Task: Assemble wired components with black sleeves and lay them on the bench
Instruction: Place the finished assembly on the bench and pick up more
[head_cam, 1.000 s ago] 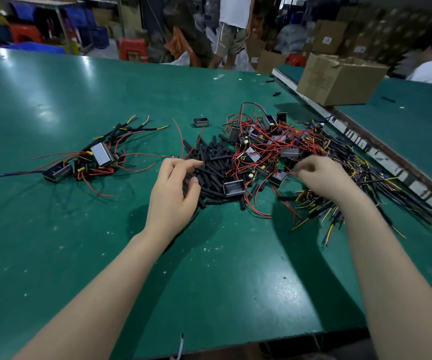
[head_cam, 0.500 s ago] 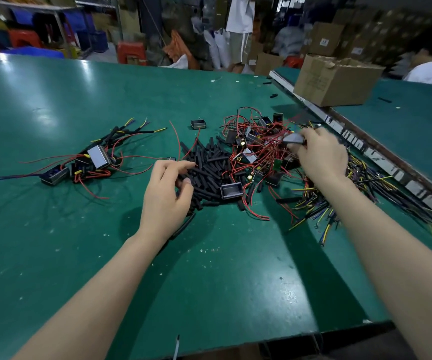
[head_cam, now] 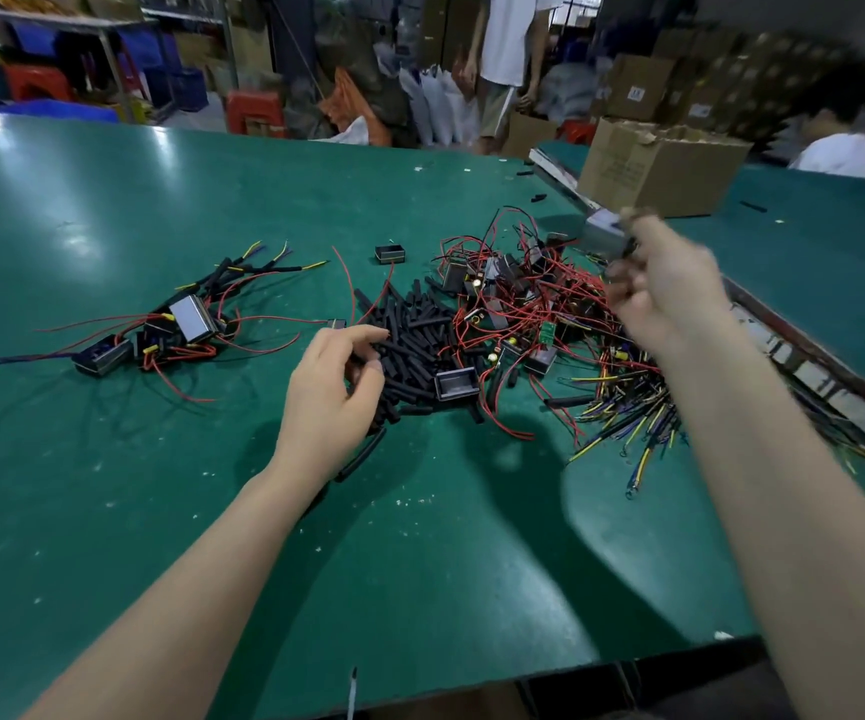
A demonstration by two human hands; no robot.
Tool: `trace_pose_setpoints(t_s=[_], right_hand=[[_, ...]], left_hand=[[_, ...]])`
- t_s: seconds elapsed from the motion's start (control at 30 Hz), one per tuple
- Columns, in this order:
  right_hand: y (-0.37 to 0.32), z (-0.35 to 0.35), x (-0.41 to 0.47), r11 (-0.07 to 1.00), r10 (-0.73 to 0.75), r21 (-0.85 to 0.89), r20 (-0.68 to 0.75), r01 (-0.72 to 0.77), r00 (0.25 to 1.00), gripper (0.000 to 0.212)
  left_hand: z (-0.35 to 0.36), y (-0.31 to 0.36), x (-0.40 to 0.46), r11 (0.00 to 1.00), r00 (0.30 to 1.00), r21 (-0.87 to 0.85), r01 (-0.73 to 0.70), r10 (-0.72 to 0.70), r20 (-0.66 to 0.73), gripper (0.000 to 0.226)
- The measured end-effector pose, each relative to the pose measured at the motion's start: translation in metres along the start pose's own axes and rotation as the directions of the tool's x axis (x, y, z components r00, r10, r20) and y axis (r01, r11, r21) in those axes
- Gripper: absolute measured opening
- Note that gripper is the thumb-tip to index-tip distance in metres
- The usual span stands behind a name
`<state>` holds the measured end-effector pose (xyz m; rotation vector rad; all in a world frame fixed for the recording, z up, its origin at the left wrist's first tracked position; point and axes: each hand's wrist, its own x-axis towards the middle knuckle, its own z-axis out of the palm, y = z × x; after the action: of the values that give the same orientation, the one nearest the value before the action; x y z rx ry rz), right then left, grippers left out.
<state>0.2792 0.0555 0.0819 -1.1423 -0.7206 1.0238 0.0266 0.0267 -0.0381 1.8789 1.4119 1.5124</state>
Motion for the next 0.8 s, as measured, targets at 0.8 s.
trace_pose_setpoints(t_s=[0.8], right_hand=[[0.053,0.026,0.003,0.593,-0.186,-0.749,0.228,0.295,0.956,0.023]], left_hand=[[0.015,0.022,-0.004,0.775,0.824,-0.424,0.469,-0.213,0.524,0.027]])
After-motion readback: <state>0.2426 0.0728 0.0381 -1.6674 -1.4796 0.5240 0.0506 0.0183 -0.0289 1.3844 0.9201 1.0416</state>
